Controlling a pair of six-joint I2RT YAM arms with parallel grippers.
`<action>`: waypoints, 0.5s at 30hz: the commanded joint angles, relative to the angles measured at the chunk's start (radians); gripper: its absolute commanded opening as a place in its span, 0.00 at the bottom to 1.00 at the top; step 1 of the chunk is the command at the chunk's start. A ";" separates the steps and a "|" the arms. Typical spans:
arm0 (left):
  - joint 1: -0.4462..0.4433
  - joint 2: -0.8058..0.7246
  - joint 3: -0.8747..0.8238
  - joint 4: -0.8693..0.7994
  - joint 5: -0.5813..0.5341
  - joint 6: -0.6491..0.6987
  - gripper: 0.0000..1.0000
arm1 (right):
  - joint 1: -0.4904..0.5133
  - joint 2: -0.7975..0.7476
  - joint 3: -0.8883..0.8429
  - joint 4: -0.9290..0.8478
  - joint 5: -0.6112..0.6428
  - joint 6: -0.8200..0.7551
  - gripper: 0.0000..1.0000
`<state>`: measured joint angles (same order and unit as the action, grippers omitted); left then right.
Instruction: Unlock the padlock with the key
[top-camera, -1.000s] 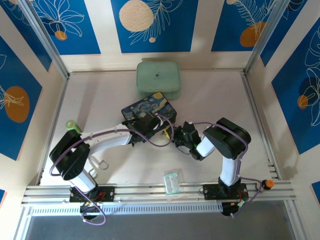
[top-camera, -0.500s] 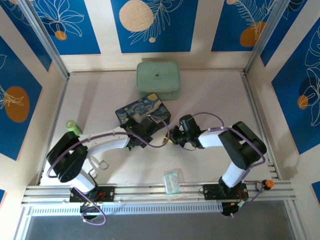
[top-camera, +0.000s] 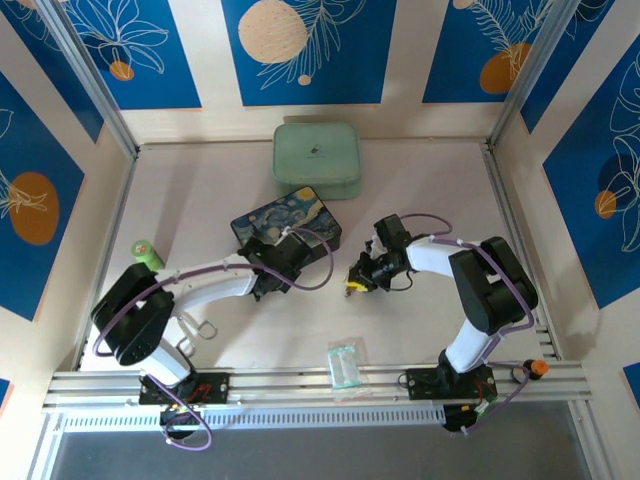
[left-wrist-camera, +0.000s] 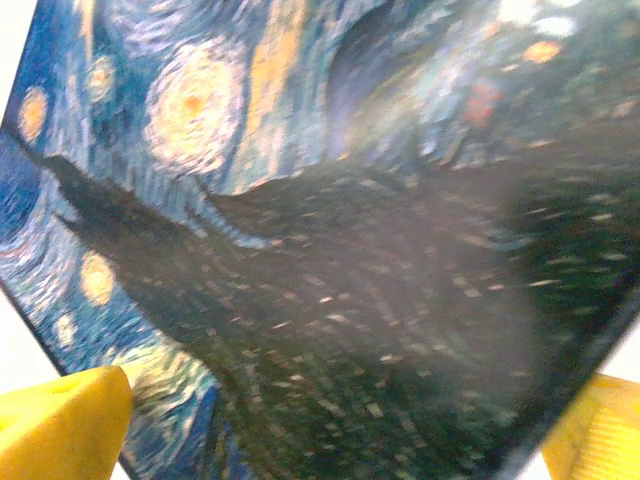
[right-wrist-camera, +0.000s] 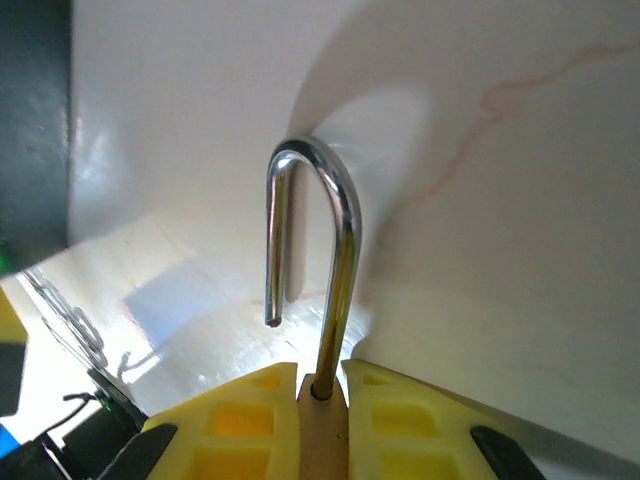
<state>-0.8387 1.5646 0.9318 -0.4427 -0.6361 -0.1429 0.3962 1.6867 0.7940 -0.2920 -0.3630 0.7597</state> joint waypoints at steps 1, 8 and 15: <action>0.015 -0.073 -0.017 -0.046 -0.051 -0.057 0.99 | -0.008 0.019 0.025 -0.233 0.019 -0.112 0.16; 0.015 -0.151 -0.071 -0.131 -0.053 -0.232 0.99 | 0.001 0.012 0.085 -0.349 0.168 -0.156 0.26; 0.068 -0.141 -0.123 -0.085 -0.012 -0.290 0.99 | 0.025 0.001 0.120 -0.427 0.314 -0.184 0.30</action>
<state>-0.8074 1.4170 0.8200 -0.5251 -0.6548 -0.3775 0.4175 1.6917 0.9112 -0.5995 -0.1780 0.6037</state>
